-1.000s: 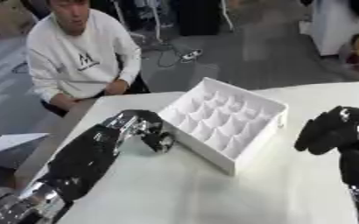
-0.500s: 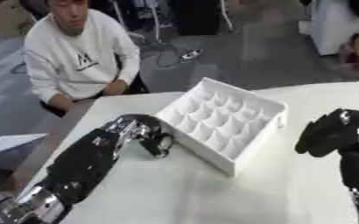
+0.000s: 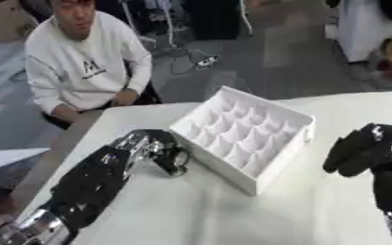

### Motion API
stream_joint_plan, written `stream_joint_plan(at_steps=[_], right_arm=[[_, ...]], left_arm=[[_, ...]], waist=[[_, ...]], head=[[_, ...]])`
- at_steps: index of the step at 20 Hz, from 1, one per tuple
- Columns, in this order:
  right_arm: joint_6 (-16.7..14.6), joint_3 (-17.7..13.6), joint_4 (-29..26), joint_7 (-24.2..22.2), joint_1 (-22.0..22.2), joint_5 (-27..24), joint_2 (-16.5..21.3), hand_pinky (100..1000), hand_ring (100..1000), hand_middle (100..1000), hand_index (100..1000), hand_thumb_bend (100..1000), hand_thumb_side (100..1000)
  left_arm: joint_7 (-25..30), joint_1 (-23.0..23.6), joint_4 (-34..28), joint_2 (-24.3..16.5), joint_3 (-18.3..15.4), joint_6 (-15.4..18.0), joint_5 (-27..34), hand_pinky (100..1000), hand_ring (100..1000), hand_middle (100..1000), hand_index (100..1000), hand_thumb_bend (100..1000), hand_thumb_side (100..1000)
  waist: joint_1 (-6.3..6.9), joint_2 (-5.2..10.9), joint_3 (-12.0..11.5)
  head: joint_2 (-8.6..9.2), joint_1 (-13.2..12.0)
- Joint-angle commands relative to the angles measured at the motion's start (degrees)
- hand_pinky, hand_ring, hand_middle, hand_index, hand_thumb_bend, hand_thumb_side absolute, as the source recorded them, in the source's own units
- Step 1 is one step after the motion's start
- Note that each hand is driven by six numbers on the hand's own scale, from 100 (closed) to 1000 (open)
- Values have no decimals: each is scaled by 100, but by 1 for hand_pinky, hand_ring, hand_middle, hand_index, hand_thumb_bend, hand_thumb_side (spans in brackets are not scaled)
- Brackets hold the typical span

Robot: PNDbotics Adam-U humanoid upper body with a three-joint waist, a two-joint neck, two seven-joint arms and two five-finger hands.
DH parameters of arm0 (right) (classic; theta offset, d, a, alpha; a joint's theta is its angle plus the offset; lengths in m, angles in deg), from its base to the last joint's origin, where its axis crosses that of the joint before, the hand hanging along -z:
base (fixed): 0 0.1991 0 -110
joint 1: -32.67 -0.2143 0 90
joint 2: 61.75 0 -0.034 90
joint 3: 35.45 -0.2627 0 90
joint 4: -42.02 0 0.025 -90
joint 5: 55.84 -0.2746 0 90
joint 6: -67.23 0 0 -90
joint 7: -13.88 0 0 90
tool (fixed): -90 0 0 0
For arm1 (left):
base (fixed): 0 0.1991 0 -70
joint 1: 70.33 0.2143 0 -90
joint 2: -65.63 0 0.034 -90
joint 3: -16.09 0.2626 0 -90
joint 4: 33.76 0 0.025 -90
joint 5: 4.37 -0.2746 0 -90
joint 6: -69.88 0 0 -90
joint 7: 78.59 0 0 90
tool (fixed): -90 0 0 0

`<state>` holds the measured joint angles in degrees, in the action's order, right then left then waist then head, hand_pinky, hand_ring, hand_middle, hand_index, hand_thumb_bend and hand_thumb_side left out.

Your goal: Pick up objects on the table and place them in the box.

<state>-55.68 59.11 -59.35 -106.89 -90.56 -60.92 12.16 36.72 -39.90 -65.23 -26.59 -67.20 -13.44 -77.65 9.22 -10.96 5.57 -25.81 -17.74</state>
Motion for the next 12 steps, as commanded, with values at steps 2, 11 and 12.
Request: stream_joint_plan(at_steps=[2,11,12], right_arm=[[-180,-13,-90,-184,-139,-18,-20,382,467,495,574,100,650],[-200,-32,-60,-246,-146,-37,-6,381,467,495,574,100,658],[-202,-37,-53,-248,-146,-37,-1,381,467,495,574,100,658]], left_arm=[[-121,-42,-45,-124,-46,28,103,100,228,392,452,224,752],[-979,14,-148,-113,-78,178,386,100,100,100,165,100,760],[-1143,25,-152,-110,-119,226,527,100,100,100,155,100,735]], waist=[[-55,46,18],[-82,17,31],[-87,18,25]], head=[[98,-108],[158,-130],[158,-129]])
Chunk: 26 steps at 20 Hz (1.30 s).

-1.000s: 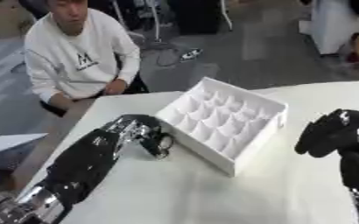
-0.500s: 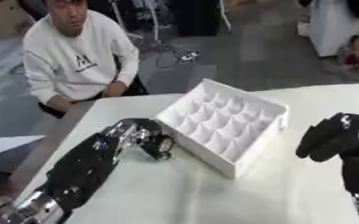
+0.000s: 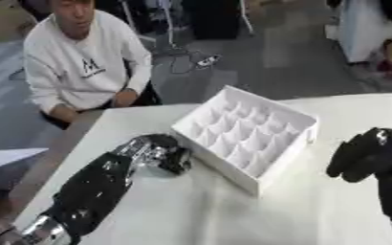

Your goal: Pick up objects on the table and place them in the box.

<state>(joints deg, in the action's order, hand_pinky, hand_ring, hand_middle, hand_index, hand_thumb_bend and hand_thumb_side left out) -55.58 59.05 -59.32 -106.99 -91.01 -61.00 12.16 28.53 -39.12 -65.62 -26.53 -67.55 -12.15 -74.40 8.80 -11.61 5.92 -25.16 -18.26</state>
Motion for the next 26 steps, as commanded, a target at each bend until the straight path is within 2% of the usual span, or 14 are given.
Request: stream_joint_plan(at_steps=[1,4,6,8,10,15,20,26], right_arm=[[-216,-35,-48,-237,-99,-30,4,381,467,495,575,100,659],[-209,-52,-32,-233,-76,-36,12,380,467,497,577,100,662],[-185,-60,-27,-234,-53,-50,5,379,467,498,579,100,664],[-153,-70,-36,-232,-39,-70,-3,379,467,499,580,100,666],[-117,-76,-35,-237,-30,-89,0,378,467,500,581,100,667],[-74,-81,-33,-261,-23,-132,-8,378,467,500,581,100,667],[-39,-89,-22,-278,-6,-166,-3,377,466,502,583,100,670],[25,-92,-35,-301,29,-206,-18,375,466,504,585,100,674]], left_arm=[[-433,-43,-87,-111,-119,126,394,100,100,100,150,100,718],[-736,-11,-62,-84,-230,171,1271,100,100,100,131,100,667],[-850,50,-33,-43,-281,181,2209,100,100,100,125,100,655],[-790,133,-11,-43,-239,125,3046,100,100,100,123,100,650],[-673,203,-3,-57,-174,-16,3568,100,100,100,121,100,641],[-511,310,-54,-86,-91,-237,4057,100,100,100,119,100,640],[-522,337,-192,-111,-98,-276,4442,100,100,100,120,100,642],[-527,407,-283,-81,-180,-490,5471,100,100,100,111,100,626]], waist=[[-48,85,-15],[-55,94,-23],[-62,99,-28],[-65,101,-21],[-66,105,-18],[-70,109,-26],[-77,113,-42],[-70,112,-51]], head=[[87,-79],[87,-76],[89,-86],[102,-101],[100,-106],[96,-110],[94,-121],[105,-122]])
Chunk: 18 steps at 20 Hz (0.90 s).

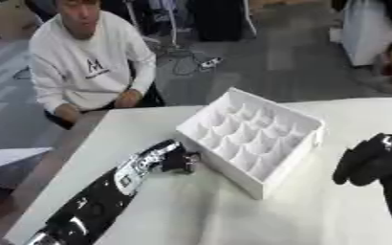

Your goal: Pick up objects on the table and place them in the box.

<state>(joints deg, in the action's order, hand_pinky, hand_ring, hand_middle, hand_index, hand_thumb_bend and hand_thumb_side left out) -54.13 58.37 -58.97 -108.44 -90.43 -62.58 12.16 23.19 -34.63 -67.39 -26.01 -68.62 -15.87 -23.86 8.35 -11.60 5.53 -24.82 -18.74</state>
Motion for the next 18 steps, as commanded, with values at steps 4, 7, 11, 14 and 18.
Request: stream_joint_plan(at_steps=[4,7,11,14,18], right_arm=[[-71,-28,-65,-172,-25,-91,-23,375,466,504,586,100,673],[-53,-36,-68,-181,-17,-106,-23,375,466,504,586,100,673],[-46,-42,-54,-193,-9,-118,-23,376,466,504,586,100,673],[-47,-46,-42,-199,-1,-127,-30,376,466,504,586,100,672],[-53,-54,-15,-205,30,-130,-15,375,466,505,586,100,673]], left_arm=[[117,-13,-160,-143,-56,-410,1100,100,100,100,111,100,632],[167,-14,-260,-175,-49,-603,1446,100,100,100,112,100,639],[220,-46,-466,-242,-55,-864,1926,100,100,100,113,100,645],[230,-75,-618,-292,-59,-1017,2224,100,100,100,114,100,648],[225,-111,-773,-371,-11,-1187,2398,100,100,100,113,100,644]], waist=[[-21,119,-9],[-22,128,-16],[-34,147,-41],[-47,166,-59],[-48,214,-94]], head=[[72,-70],[85,-67],[92,-63],[103,-64],[77,-46]])
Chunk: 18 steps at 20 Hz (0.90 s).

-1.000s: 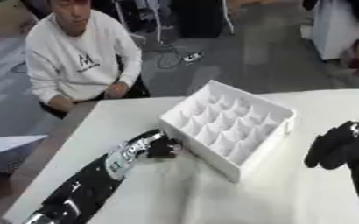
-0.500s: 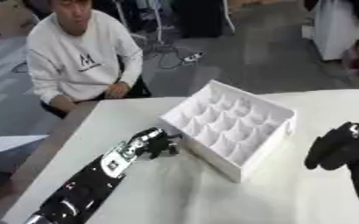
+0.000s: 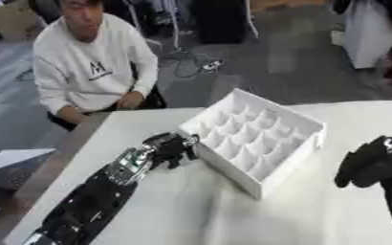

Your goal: Pick up objects on the table and place them in the box.

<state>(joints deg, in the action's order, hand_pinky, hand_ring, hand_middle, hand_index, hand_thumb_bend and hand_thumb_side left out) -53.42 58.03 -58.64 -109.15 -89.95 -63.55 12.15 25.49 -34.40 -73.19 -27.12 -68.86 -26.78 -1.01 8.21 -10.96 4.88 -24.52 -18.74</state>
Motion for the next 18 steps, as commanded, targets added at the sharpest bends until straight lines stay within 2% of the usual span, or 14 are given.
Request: stream_joint_plan(at_steps=[1,10,18], right_arm=[[-125,-23,-38,-138,-7,-32,-3,375,466,505,586,100,673],[-139,-9,-14,-147,32,-53,-47,378,467,504,585,100,668],[-105,18,-79,-127,28,-62,-88,380,468,503,585,100,664]], left_arm=[[11,-147,-235,-281,32,-132,123,100,100,100,113,100,644],[105,-293,-455,-356,98,-340,207,100,100,100,113,100,642],[108,-522,-348,-411,125,-224,-79,100,100,100,113,100,635]], waist=[[-29,161,-45],[-38,263,-84],[23,267,3]], head=[[38,-42],[61,-18],[195,-32]])
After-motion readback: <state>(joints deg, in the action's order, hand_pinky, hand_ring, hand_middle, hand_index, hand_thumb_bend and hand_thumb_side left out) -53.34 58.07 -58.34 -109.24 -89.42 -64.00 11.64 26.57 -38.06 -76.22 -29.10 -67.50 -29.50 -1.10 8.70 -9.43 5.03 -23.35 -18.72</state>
